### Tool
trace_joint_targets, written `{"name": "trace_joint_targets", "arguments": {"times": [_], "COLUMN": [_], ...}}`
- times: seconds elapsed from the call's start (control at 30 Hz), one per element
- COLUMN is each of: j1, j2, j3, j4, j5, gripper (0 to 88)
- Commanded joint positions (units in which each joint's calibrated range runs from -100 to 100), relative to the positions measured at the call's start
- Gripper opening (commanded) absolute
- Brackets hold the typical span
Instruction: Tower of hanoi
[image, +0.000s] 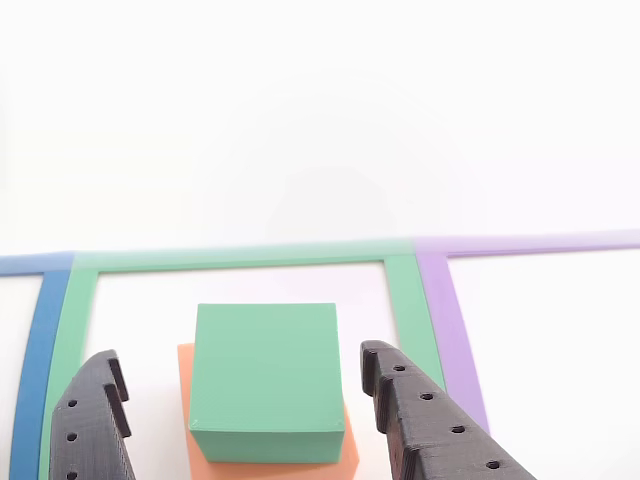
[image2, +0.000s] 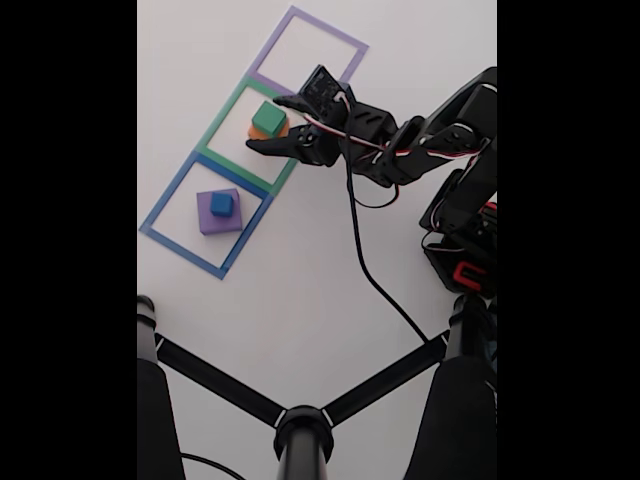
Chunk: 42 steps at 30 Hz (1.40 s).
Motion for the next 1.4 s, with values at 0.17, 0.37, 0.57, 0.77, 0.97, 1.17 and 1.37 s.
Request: {"name": "trace_joint_targets", "arguments": {"times": [0.17,0.37,0.57,0.77,0.97,1.17,1.37], "j1": [-1.1,-1.3,-1.6,-1.7,-1.6,-2.0,-2.3], "j2": [-0.1,-0.1,-0.1,-0.1,-3.1,-13.8,-26.6], "j3": [-1.9,-1.6,-1.5,-1.5,-1.6,-2.6,-6.3], "j4": [-1.4,-1.1,-1.1,-0.9,2.2,14.6,33.3], "j5": [0.0,0.0,0.0,0.0,0.0,0.0,0.0], "gripper": [19.5,15.4,13.1,10.9,10.7,10.5,10.3]}}
